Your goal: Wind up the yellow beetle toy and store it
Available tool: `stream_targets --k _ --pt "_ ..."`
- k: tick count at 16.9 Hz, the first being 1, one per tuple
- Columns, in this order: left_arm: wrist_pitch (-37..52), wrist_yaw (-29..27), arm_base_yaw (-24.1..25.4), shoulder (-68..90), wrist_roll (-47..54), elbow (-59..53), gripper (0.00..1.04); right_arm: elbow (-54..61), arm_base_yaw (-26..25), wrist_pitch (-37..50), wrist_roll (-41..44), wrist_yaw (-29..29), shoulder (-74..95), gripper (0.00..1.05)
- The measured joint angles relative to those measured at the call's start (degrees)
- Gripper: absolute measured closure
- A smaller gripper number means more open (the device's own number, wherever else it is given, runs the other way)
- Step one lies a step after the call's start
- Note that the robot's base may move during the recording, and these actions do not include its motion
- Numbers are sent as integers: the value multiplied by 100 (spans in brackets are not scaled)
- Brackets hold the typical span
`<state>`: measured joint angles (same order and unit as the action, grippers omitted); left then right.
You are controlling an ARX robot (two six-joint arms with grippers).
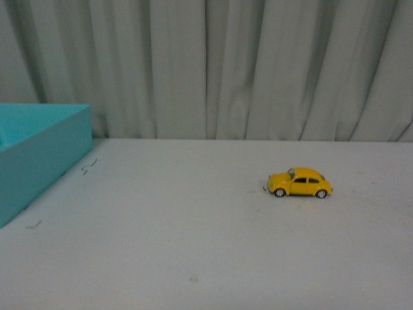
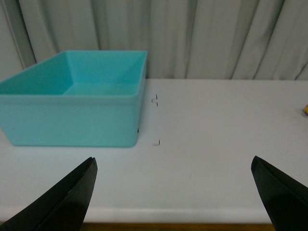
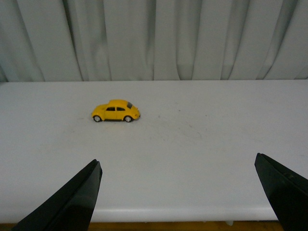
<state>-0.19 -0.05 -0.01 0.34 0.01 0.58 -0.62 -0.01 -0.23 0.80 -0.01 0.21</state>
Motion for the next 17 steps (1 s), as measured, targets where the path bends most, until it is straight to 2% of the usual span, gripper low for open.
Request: stream_targets --k 17 --pt "9 2 0 0 0 0 7 0 0 4 -20 2 0 7"
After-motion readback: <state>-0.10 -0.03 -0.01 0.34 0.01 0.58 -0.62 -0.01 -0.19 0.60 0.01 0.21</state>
